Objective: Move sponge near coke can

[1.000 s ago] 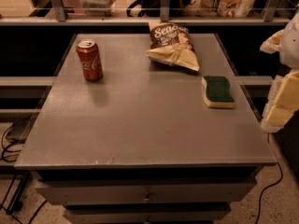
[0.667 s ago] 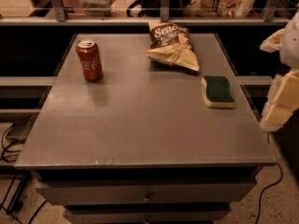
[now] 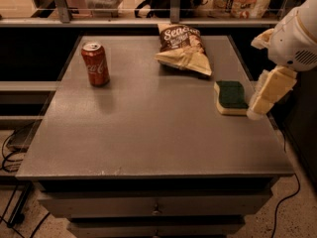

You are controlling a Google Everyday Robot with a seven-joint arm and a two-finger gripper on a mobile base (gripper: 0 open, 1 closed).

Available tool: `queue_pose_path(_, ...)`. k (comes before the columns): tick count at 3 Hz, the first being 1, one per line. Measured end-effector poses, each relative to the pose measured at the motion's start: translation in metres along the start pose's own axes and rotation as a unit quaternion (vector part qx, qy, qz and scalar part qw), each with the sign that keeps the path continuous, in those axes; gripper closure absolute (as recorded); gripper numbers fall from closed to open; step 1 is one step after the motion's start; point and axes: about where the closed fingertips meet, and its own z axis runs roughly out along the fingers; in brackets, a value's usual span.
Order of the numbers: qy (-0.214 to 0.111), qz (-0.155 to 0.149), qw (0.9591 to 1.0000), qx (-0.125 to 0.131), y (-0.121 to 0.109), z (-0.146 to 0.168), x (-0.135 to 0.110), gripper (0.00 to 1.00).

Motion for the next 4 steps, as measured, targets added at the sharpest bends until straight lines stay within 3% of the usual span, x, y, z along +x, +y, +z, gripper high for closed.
queue_pose_path(1,-0.001,0.000,1.0000,-0.001,-0.001,0.003,0.000,0.00)
queue_pose_path(2,0.002,0.024,0.9997,-0.005,-0.002,0.011,0.003,0.00)
queue_pose_path(4,-0.025,0.051,0.9984,-0.002,-0.028,0.063,0.004,0.00)
